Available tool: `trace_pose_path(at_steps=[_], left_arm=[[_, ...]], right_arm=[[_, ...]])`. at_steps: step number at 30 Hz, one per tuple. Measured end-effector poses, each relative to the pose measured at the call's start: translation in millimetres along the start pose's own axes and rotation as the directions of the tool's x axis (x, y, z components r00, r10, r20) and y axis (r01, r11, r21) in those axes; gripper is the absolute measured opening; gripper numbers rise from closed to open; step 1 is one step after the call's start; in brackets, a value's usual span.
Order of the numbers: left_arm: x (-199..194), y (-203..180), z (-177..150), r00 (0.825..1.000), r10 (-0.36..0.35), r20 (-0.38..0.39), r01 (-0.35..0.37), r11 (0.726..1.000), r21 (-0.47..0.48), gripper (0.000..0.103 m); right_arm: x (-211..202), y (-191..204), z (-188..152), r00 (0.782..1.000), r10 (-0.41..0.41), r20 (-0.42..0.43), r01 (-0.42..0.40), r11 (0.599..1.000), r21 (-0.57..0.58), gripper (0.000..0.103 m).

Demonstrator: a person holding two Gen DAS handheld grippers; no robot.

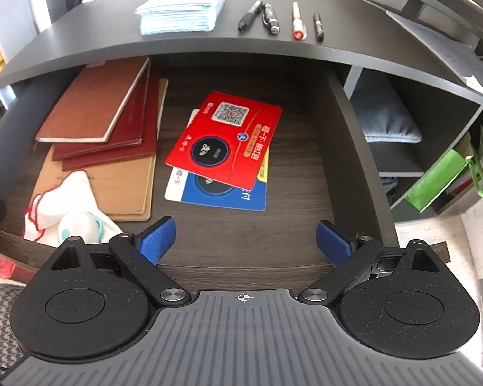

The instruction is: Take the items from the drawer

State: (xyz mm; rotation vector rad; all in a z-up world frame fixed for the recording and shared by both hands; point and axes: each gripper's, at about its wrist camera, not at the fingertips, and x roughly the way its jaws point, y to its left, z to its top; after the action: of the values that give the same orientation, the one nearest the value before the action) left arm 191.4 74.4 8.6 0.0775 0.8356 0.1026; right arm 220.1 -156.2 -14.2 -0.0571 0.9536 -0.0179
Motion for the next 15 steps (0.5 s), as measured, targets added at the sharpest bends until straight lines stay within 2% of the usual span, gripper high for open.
trace_pose_path(at_steps=[4, 10, 15], left_arm=[[-1, -1, 0, 1.0, 0.007, 0.004, -0.007, 1.0, 0.001, 0.092], [0, 4, 0, 1.0, -0.02, 0.01, 0.021, 1.0, -0.017, 0.093], [-1, 11, -1, 0.999, -0.048, 0.025, 0.049, 0.998, -0.032, 0.094]], right_arm=[[-1, 2, -2, 1.0, -0.005, 0.009, 0.005, 1.0, 0.003, 0.095], [1, 1, 1, 1.0, -0.01, 0.012, 0.009, 1.0, 0.006, 0.096], [-11, -1, 4, 0.999, 0.021, 0.041, -0.023, 0.999, 0.035, 0.096]])
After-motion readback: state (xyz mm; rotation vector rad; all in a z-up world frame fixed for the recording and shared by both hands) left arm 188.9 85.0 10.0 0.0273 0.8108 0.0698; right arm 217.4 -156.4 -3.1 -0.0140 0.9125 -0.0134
